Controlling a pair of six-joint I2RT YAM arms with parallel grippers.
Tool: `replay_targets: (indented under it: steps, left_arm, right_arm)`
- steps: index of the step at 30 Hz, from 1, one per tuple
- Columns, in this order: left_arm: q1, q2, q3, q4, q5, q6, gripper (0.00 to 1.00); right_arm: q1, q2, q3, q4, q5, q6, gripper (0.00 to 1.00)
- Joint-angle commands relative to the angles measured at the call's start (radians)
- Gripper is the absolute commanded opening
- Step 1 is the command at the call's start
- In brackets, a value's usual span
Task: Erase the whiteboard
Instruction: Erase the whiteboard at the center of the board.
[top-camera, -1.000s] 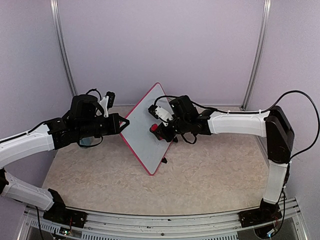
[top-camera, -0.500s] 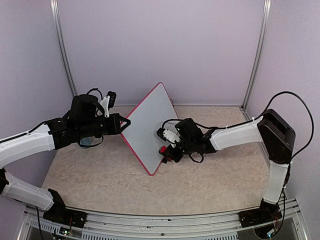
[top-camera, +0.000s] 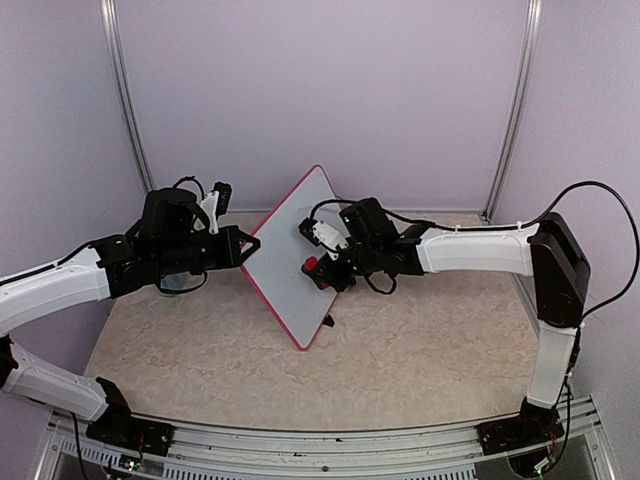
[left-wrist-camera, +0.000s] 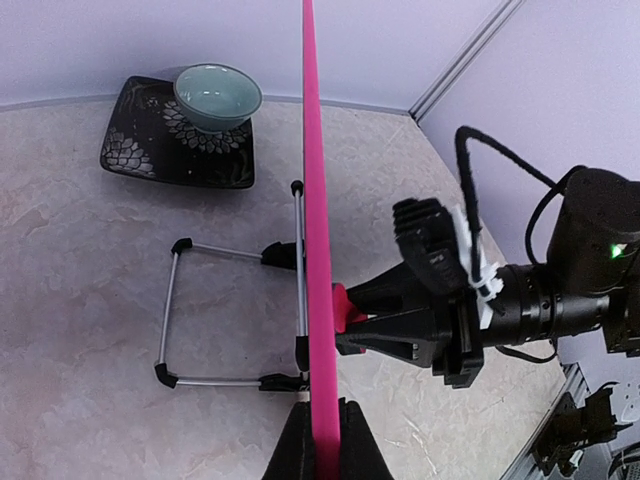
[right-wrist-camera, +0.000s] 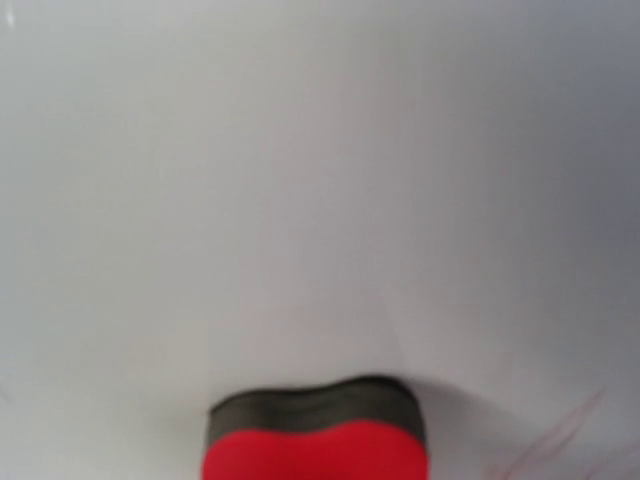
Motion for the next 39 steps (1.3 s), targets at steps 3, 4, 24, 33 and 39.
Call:
replay_targets:
  steps: [3,4,24,33,39]
  left_arm:
    - [-0.026,0.02,-0.002,-0.06,0.106,0.034,0.0]
    - [-0.026,0.021,-0.004,-0.06,0.106,0.034,0.0]
    - [-0.028,0.035,-0.006,-0.047,0.119,0.031,0.0]
    - [-0.028,0.018,-0.026,-0.046,0.107,0.029,0.0]
    - [-0.026,0.021,-0.023,-0.044,0.111,0.034,0.0]
  right_arm:
    - [0.029,0.023,0.014,0.106,-0.038,-0.004,0.0]
    - [0.028,0.022,-0.014,0.117,-0.038,0.002,0.01]
    - [0.028,0.031,-0.035,0.114,-0.016,-0.001,0.01]
    - [0.047,0.031,0.058,0.106,-0.081,0.006,0.01]
    - [0.051,0.037,-0.11,0.178,-0.092,0.044,0.01]
